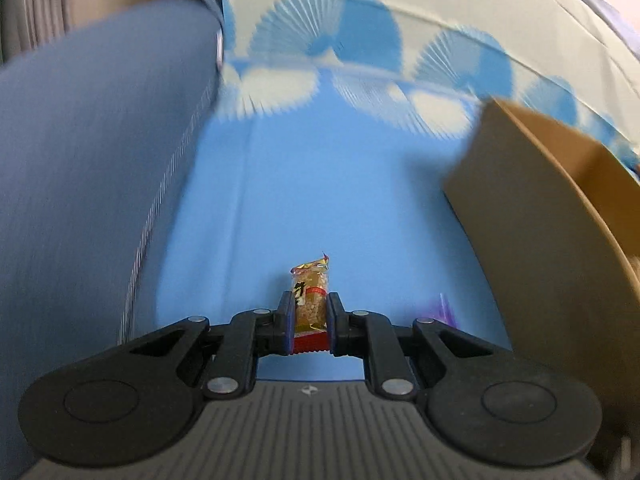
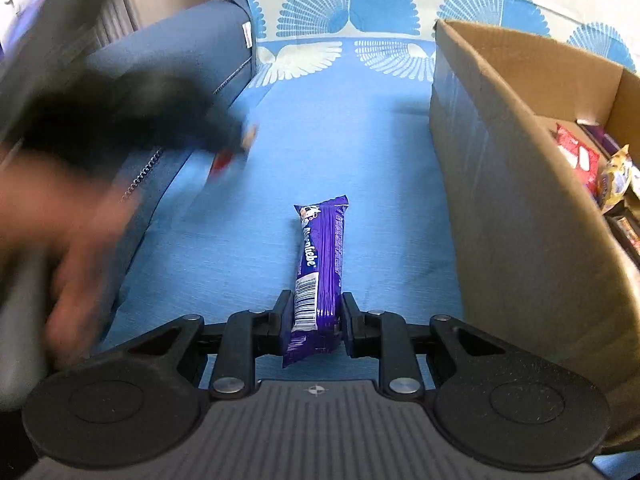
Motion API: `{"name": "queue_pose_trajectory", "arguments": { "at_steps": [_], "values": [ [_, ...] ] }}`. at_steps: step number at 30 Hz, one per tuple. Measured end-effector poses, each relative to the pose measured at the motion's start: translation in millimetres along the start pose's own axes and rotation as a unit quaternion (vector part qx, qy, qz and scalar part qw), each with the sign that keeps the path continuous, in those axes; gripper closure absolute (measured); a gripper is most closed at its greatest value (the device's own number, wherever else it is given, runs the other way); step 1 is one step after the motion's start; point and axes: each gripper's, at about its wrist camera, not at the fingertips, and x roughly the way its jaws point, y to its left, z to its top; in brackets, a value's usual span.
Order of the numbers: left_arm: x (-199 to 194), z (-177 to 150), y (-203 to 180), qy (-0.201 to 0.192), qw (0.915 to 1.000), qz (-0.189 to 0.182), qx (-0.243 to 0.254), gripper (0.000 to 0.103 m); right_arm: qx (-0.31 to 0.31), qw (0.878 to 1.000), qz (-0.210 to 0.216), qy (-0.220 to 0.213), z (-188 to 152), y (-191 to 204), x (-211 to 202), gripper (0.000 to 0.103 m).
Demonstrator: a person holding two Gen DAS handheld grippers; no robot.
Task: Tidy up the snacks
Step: 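Grasp the purple chocolate bar with the right gripper while the left grasps the small candy, then lift the chocolate bar with the right gripper while the left lifts the candy toward the box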
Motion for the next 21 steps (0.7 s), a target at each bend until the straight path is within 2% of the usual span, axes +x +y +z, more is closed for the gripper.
{"name": "queue_pose_trajectory", "arguments": {
  "at_steps": [2,5,11,15,21],
  "values": [
    [-9,-20,5,0.023,0.9994,-0.019,-0.016,0.086,-0.002,1.000,-0.004,-0.003,-3,0,-4,0.077],
    [-30,-29,5,0.021,0.9983,-0.041,-0.035,0.086,-0.013,1.000,-0.012,-0.005,-8,2,-8,0.077],
    [-15,-36,-8,0.085,0.9958,-0.035,0.007,0.085,-0.020,0.999,-0.025,0.011,-20,5,-10,0.077],
    [-16,-40,-1,0.097,0.9944,-0.041,-0.008,0.083,-0.012,0.999,-0.016,0.039,-25,3,-9,0.075],
    [-17,-42,6,0.105,0.9931,-0.046,-0.026,0.079,-0.016,0.999,0.005,0.032,-22,-2,-11,0.074]
  ]
}}
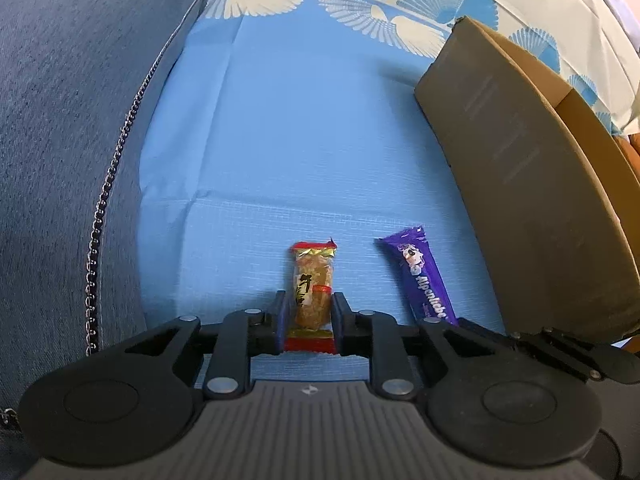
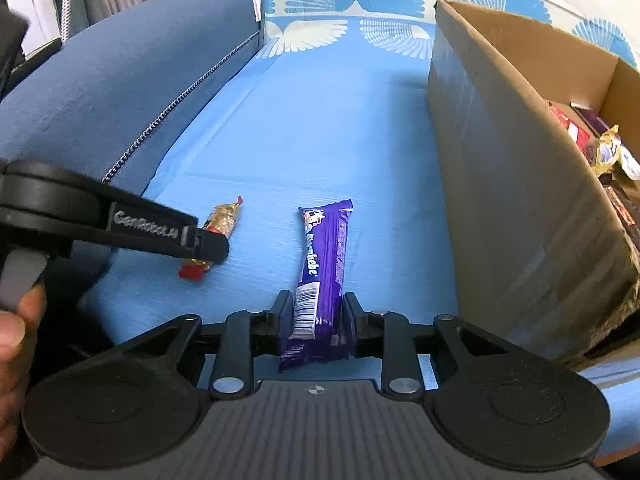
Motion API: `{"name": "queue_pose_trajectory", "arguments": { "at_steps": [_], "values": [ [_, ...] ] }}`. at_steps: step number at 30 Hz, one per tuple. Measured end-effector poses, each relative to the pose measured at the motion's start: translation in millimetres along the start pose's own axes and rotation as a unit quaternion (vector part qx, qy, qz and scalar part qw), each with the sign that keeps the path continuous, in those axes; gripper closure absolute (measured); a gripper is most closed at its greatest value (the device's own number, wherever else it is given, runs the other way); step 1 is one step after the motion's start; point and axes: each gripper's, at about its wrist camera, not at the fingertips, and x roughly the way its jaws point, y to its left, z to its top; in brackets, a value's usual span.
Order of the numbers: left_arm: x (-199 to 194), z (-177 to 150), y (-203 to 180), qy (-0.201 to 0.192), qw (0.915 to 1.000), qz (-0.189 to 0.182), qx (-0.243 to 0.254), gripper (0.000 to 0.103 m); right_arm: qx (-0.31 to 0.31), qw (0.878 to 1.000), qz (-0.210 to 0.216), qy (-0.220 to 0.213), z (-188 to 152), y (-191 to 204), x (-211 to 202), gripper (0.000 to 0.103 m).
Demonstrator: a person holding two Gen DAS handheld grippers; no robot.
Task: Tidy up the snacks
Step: 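Lift the chocolate bar with the right gripper while the left lifts the candy toward the box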
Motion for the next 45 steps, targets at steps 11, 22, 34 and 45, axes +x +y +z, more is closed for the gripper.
{"name": "queue_pose_trajectory", "arguments": {
  "at_steps": [11,22,34,45],
  "values": [
    [3,4,-7,0.000,0.9999,0.005,0.015,0.070,-0.002,1.000,0.009,-0.009,1,-3,5,0.070],
    [9,3,-16,-0.007,0.9992,0.025,0.030,0.081,-0.019,0.999,-0.004,-0.033,-1,-3,0,0.078],
    [-30,-6,3,-0.108,0.9938,-0.023,-0.015,0.085,-0.034,0.987,0.023,-0.158,34,-6,-83,0.078],
    [-64,-14,8,-0.193,0.9761,-0.096,-0.028,0.085,-0.006,0.959,0.025,-0.282,36,-88,-159,0.078]
  ]
}}
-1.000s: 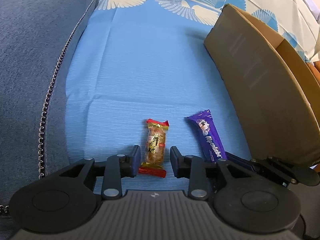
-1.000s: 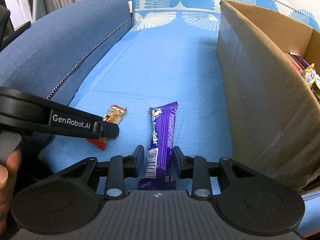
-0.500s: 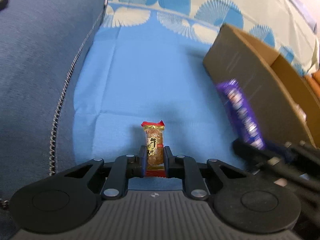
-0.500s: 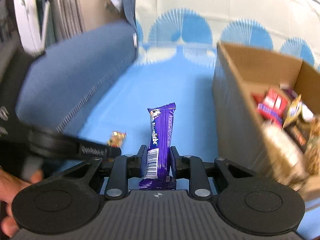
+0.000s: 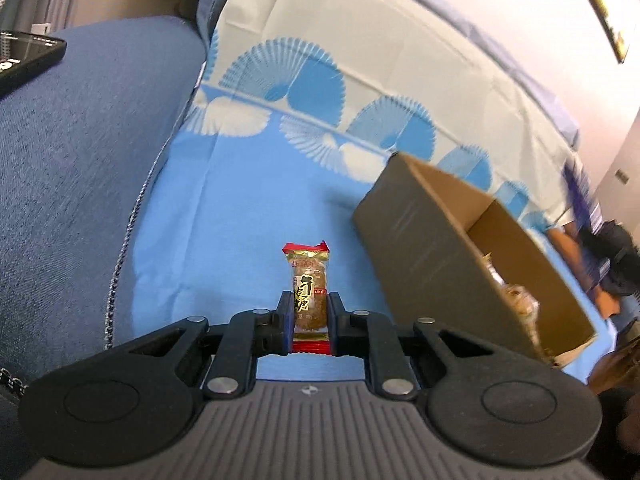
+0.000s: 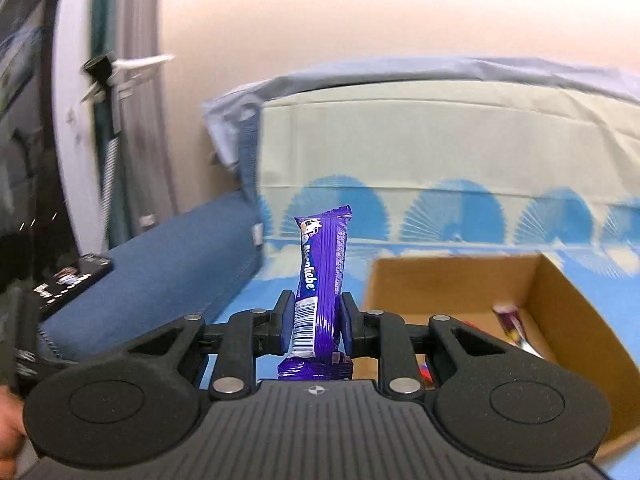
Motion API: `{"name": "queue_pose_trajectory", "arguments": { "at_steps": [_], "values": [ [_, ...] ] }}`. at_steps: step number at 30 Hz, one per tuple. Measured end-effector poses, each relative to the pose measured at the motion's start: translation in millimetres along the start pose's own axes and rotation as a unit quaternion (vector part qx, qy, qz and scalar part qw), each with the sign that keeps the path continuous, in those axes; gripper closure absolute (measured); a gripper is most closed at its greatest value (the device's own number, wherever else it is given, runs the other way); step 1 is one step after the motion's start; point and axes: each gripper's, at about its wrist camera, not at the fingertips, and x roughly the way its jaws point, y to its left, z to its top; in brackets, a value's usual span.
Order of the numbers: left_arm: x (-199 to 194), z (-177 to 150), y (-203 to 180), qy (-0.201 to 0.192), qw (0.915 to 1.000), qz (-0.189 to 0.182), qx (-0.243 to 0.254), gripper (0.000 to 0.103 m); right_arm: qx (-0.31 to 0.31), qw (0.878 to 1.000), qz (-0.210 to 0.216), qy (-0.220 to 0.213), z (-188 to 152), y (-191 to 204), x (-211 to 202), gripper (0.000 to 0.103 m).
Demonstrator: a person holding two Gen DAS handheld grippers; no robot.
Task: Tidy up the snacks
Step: 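Lift the chocolate bar with the right gripper while the left lifts the candy toward the box, then open both grippers to drop the chocolate bar and candy into the box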
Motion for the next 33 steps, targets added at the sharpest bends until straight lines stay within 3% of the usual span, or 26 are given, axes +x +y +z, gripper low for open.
{"name": "queue_pose_trajectory", "arguments": {
  "at_steps": [3,9,25,33],
  "values": [
    [-7,0,-5,-0.016,0.9998,-0.010,0.000,0.085,0.031,0.999,-0.012,0.017,-14,-20,4,0.078],
    [-4,10,-30,-0.012,0.9997,-0.011,-0.016,0.085,0.034,0.999,-0.029,0.003,-20,-37,12,0.078],
    [37,104,-187,-0.077,0.9928,-0.085,0.035,0.085,0.119,0.990,-0.075,-0.028,-11,-91,24,0.078],
    [63,126,-241,-0.081,0.9893,-0.109,0.055,0.084,0.155,0.983,-0.088,-0.037,-8,-111,23,0.076]
  ]
}}
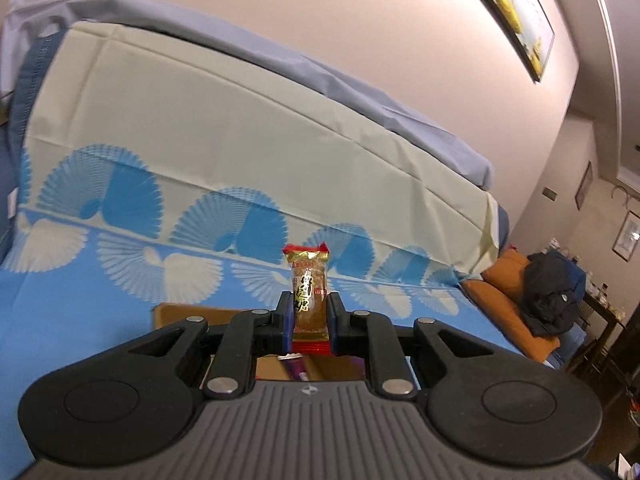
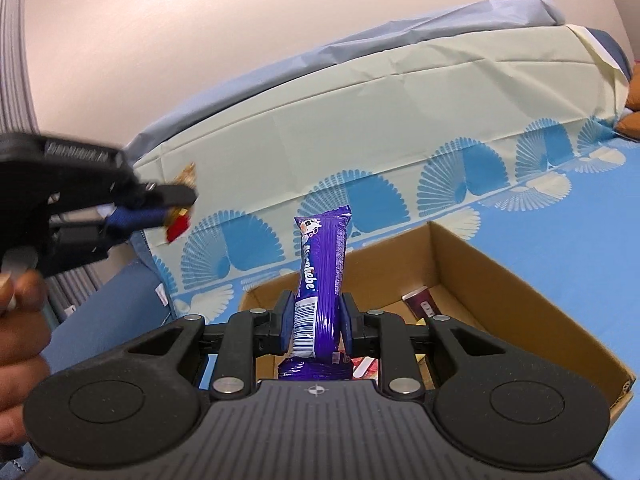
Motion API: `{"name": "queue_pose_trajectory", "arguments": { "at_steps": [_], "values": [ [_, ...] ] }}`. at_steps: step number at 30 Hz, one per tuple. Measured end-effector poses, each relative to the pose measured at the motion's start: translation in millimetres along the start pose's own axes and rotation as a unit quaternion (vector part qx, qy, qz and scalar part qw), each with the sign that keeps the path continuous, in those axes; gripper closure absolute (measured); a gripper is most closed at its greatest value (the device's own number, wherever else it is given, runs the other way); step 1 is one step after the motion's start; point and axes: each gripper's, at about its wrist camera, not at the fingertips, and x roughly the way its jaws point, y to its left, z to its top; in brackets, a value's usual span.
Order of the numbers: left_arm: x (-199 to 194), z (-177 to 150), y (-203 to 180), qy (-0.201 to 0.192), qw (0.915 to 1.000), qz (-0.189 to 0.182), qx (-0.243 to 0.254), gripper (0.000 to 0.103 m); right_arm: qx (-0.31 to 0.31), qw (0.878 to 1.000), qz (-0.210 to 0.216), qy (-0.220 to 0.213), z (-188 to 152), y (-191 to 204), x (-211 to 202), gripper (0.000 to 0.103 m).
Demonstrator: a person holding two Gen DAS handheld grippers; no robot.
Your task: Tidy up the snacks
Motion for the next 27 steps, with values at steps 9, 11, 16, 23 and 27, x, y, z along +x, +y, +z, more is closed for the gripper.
{"name": "queue_pose_trajectory", "arguments": {
  "at_steps": [9,11,16,23,27],
  "values": [
    [-22,-21,-11,-0.014,0.9997,0.000,0.020,0.035,-0.005,1.000,-0.018,0.025,-3,-1,5,0.024],
    [-37,-30,-7,-0.017,0.9996,0.006,0.024,0.021,-0.005,0.999,-0.024,0.025,-3,-3,5,0.020],
    [-70,-55,7,0.002,0.9996,0.020,0.020,0.016,-0.013,0.999,-0.029,0.025,-5,-2,-4,0.003],
    [-103,-85,23,0.025,0.9979,0.059,0.006,0.011,-0.033,0.997,-0.051,0.044,-7,1,-22,0.001],
    [-116,-100,23,0.033,0.9967,0.074,0.009,0.009,-0.035,0.995,-0.072,0.058,-1,1,-35,0.001]
  ]
}}
